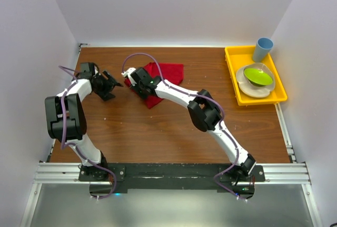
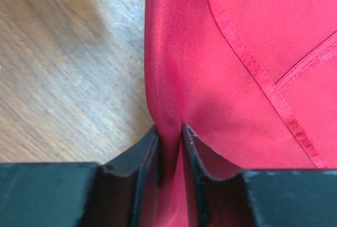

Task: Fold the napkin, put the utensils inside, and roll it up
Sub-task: Roll the napkin with the utensil

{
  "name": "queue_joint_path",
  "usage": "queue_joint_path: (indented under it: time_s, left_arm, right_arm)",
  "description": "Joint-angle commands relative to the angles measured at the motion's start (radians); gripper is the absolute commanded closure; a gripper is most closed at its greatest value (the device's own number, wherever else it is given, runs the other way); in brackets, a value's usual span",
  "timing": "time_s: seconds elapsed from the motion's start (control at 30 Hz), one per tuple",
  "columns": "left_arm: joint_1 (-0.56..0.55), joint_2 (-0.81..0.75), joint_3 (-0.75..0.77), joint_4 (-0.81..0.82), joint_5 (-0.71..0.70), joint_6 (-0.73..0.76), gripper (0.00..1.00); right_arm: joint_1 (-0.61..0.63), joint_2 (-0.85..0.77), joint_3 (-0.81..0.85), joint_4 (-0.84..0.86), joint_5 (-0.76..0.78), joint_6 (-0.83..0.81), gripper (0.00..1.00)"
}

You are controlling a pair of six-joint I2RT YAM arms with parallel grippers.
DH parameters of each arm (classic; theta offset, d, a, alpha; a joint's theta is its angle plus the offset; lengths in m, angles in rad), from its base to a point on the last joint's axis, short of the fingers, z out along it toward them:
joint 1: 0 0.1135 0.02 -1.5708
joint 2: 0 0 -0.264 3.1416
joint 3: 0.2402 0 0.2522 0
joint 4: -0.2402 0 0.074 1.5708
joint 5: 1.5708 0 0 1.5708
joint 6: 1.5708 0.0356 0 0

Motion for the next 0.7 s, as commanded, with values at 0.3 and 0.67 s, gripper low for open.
queue_joint_path:
  time_s: [0.3,0.67]
  left_arm:
    - [-0.067,0.086,-0.037,0.196,0.177,-0.098,0.2]
    - [-0.15,0.152,0.034,0.176,0.028,-0.154,0.21]
  right_arm:
    - [-0.072,0.002,-0.081,-0.032,-0.386,0.208,1.0]
    - [-0.126,-0.038,-0.177,0.057,-0.566,0.277,1.0]
